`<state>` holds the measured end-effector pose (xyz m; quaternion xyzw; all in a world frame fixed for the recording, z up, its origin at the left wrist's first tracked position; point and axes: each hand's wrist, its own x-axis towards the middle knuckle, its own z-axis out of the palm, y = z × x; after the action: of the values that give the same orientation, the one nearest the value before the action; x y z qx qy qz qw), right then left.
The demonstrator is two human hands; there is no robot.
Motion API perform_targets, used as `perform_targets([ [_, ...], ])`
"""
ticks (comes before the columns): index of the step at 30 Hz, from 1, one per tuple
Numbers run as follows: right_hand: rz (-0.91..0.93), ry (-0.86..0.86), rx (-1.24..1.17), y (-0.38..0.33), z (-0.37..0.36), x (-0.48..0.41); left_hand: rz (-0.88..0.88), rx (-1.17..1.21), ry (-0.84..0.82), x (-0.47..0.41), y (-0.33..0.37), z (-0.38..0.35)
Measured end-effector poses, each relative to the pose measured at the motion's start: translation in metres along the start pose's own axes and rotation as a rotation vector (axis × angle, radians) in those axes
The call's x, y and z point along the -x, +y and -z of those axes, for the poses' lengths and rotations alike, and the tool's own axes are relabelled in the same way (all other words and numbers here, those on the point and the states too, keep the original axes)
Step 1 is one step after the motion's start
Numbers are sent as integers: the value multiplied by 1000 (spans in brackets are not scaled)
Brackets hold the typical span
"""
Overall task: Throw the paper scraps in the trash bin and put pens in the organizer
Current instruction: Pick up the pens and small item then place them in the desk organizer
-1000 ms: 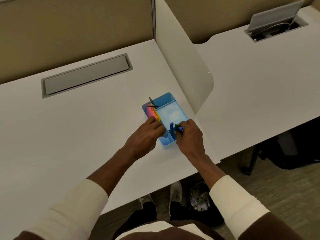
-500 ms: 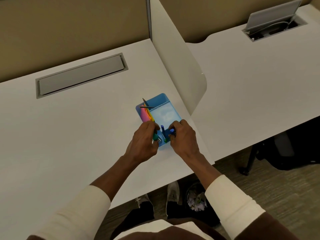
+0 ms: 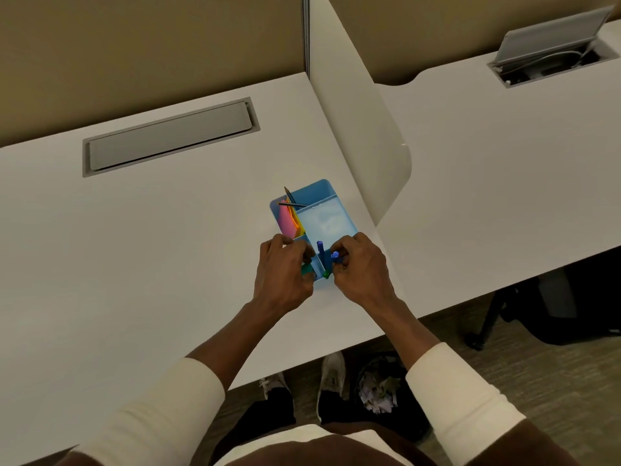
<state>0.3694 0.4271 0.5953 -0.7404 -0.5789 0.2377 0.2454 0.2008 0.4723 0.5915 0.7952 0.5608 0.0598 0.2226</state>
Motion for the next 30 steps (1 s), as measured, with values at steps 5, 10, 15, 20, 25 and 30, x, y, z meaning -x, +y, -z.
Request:
perform_targets([
  [5,82,-87,-69,8,9,4,-49,61,106,10,-2,2],
  [10,154,-144,-82,6,10,8,94,96,319,28,-5,0],
  [15,145,-32,-125,-5,7,8,444,252,188,29,-1,-5],
  [20,126,47,-160,-12,9,-4,486,332,156,27,1,-10],
  [25,142,28,-150,-13,10,-11,500,337,164,28,2,-15],
  [30,134,-9,-127,-13,6,-4,530,351,170,29,5,-16],
])
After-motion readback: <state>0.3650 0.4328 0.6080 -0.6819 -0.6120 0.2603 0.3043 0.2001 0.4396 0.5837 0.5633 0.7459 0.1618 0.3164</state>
